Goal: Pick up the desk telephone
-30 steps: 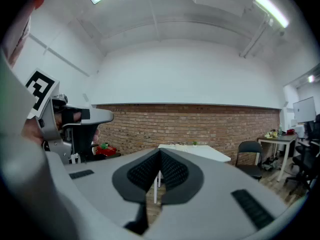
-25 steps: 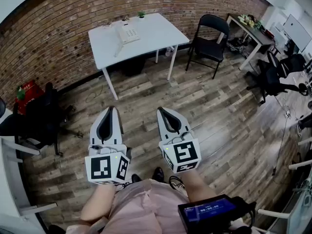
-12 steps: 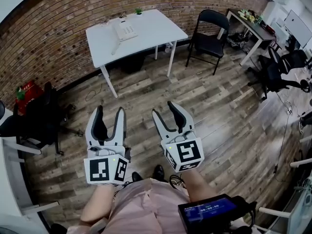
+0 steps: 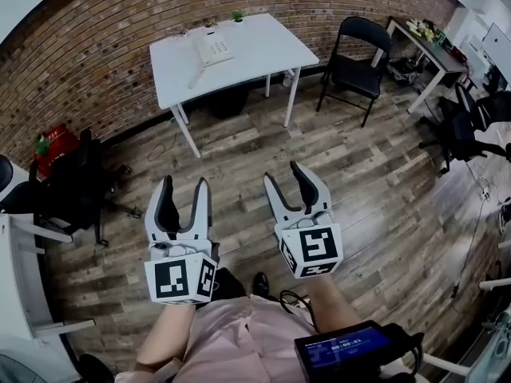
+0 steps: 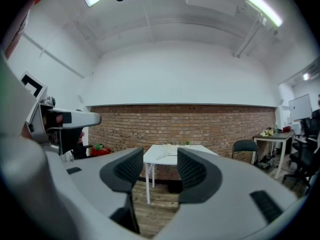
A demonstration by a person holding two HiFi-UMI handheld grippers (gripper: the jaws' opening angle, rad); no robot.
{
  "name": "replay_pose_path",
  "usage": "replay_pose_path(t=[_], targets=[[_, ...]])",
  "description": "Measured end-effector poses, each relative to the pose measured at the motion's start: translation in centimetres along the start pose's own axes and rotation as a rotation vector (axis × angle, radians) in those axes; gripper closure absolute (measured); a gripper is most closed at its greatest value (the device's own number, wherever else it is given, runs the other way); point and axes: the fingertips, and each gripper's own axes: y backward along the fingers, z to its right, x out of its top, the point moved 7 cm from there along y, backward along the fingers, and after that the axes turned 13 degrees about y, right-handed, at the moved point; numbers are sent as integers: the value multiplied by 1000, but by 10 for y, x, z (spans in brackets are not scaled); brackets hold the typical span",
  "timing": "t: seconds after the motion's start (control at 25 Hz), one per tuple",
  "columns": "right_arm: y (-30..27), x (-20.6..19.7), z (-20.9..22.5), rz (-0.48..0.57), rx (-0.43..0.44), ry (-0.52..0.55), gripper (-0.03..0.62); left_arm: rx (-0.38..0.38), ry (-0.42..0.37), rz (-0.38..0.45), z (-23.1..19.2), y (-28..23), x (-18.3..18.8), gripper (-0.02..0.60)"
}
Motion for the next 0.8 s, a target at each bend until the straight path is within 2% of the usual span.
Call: replay_pose_path(t=[0.28, 0.52, 0.8], targets=[[-35, -23, 21, -50, 15, -11, 376, 23, -9, -56, -9, -35, -24, 345], [-115, -38, 25, -81, 29, -19, 376, 40, -3, -84, -56, -101, -36, 344], [-218, -38, 34, -109, 32, -20, 376, 28, -18, -97, -109, -195, -31, 344]])
